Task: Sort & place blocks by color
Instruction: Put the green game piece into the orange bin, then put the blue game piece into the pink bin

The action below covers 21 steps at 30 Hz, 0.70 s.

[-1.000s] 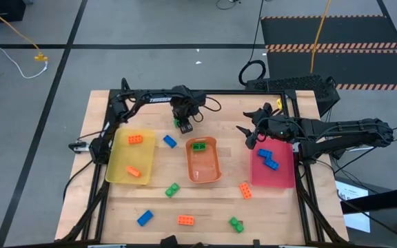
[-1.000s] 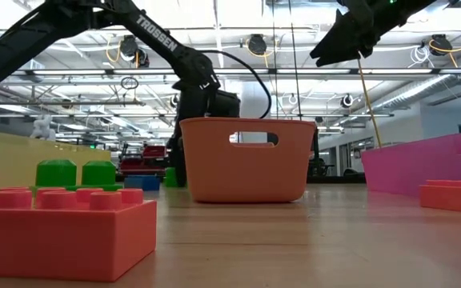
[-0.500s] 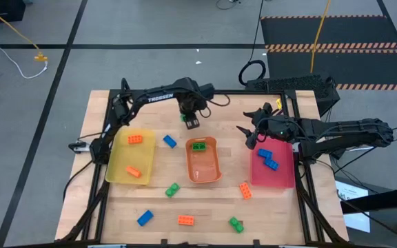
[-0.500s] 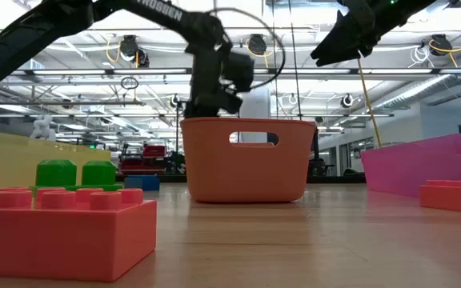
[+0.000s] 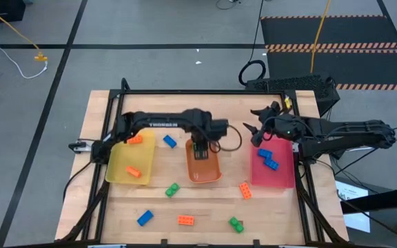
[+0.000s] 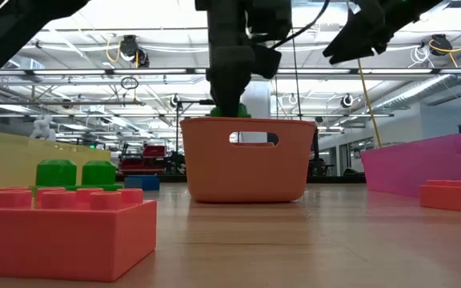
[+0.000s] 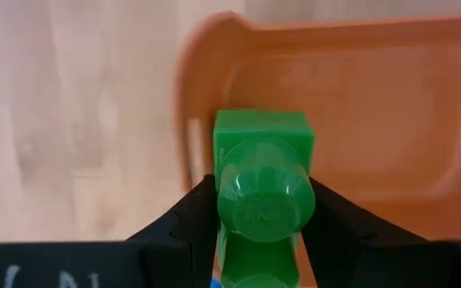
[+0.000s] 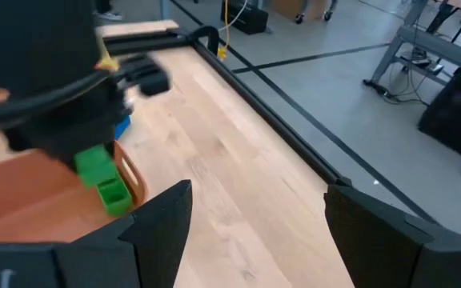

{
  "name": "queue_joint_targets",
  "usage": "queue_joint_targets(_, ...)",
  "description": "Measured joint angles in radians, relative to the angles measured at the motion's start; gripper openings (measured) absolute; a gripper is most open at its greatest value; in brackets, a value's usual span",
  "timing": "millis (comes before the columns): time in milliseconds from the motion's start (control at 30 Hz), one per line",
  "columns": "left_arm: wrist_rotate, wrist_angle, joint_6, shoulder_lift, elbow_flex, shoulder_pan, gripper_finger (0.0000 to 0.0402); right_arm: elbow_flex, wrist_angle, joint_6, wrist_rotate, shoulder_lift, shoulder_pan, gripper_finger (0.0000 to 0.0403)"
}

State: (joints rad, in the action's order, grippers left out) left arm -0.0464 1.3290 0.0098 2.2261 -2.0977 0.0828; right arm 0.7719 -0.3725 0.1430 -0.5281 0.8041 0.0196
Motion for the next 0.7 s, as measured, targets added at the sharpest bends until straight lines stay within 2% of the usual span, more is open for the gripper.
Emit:
queue_joint_targets(200, -0.004, 0.003, 0.005, -0.001, 0.037, -0.054, 0.0156, 0.0, -0.007, 0.031, 0.006, -0.011, -0.002, 0.027)
queue_joint_targets(533, -0.006, -0.055, 0.016, 0.0, 0.047, -0.07, 0.0265, 0.0, -0.007, 0.023, 0.008, 0.009, -0.002, 0.027)
queue_joint_targets(700, -0.007, -0.05, 0.034, 0.0, 0.047, -0.07, 0.03, 0.0, -0.007, 0.021, 0.008, 0.009, -0.002, 0.027)
